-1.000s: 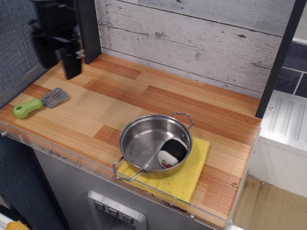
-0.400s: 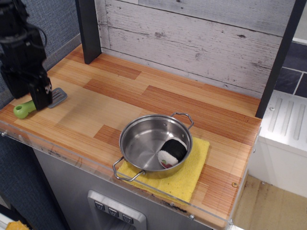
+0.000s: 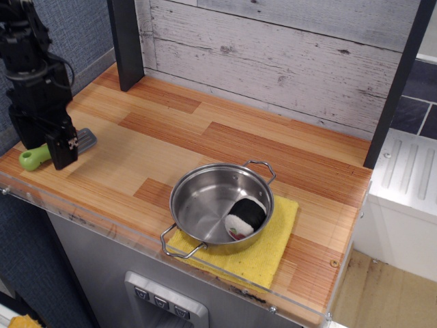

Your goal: Pick knife from corner of the table and place it in front of vessel.

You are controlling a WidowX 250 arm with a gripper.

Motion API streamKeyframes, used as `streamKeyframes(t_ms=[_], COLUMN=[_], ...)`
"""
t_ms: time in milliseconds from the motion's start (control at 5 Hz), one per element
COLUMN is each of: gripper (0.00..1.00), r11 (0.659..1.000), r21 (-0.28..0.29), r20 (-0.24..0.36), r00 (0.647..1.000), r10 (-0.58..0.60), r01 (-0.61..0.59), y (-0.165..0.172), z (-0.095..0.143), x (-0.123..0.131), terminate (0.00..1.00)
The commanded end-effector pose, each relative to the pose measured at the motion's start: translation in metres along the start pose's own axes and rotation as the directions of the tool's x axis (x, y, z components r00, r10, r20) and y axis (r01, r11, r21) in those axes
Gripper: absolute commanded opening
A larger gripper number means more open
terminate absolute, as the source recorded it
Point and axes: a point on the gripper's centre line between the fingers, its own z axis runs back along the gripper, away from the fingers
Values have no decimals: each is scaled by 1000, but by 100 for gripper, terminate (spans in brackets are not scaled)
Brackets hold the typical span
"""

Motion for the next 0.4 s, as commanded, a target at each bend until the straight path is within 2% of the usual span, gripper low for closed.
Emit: streamKeyframes(t_ms=[0, 200], gripper=[100, 0], r11=[1000, 1000], r21=[-7, -14], r20=[-21, -27], r00=[1000, 1000], r10=[-2, 3], r01=[2, -3], y=[2, -1], z=[-4, -4], x=[3, 5], terminate=[0, 0])
